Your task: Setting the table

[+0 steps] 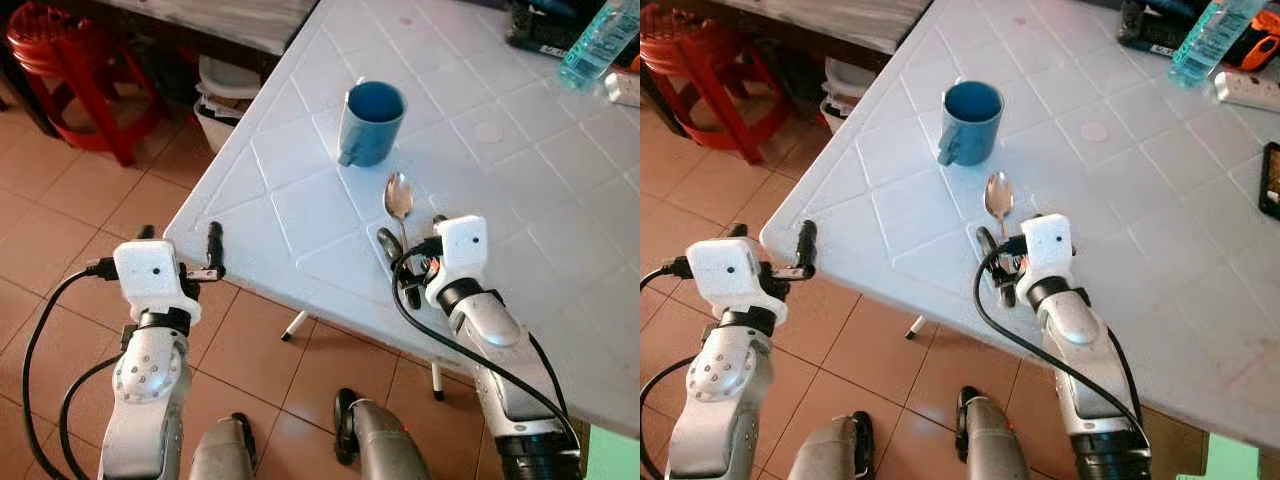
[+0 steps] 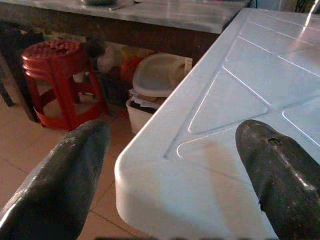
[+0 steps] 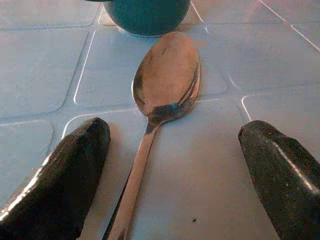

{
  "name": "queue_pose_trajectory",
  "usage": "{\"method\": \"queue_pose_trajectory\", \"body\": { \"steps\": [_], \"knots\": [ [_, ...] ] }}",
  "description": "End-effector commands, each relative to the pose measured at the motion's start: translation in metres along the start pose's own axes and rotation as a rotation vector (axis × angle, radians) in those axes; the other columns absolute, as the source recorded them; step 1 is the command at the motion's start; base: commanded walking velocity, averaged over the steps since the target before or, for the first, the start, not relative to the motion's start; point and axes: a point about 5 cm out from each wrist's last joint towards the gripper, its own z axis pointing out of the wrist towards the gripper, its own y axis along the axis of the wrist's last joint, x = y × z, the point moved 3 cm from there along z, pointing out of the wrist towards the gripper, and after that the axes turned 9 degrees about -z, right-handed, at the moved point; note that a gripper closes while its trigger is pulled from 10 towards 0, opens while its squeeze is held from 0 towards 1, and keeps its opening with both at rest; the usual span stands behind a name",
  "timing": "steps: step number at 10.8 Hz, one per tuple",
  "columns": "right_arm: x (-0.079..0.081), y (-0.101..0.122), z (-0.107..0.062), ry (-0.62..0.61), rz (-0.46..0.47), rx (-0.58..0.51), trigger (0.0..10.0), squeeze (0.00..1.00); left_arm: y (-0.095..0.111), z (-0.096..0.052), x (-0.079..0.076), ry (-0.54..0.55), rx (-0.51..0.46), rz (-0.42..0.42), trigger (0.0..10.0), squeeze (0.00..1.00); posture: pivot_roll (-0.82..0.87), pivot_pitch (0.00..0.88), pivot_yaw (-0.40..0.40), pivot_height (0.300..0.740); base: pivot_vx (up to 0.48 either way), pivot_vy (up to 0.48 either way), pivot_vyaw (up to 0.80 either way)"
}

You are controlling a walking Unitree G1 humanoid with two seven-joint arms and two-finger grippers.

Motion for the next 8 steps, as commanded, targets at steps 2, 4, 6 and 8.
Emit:
{"method": "queue_pose_trajectory", "body": {
  "steps": [2,4,6,8],
  "knots": [
    [-0.007,-0.005,0.003,-0.024,0.015,0.050,1.6,0.00,-0.002,-0.001,0.001,-0.007,0.014,-0.002,10.0,0.00,0.04,0.248,-0.040,0.740,0.000,0.000,0.00],
    [-0.002,-0.009,0.004,-0.004,0.060,0.092,0.0,0.00,-0.002,-0.002,0.001,-0.007,0.016,-0.002,10.0,0.00,0.05,0.251,-0.044,0.740,0.000,0.000,0.00],
    [0.004,-0.013,0.004,0.009,0.106,0.151,0.0,0.00,-0.002,-0.003,0.000,-0.010,0.022,-0.004,10.0,0.00,0.05,0.255,-0.044,0.740,0.000,0.000,0.00],
    [0.009,-0.017,0.002,0.028,0.153,0.190,0.0,0.00,-0.003,-0.002,0.000,-0.014,0.026,-0.004,10.0,0.00,0.04,0.257,-0.044,0.740,0.000,0.000,0.00]
  ]
}}
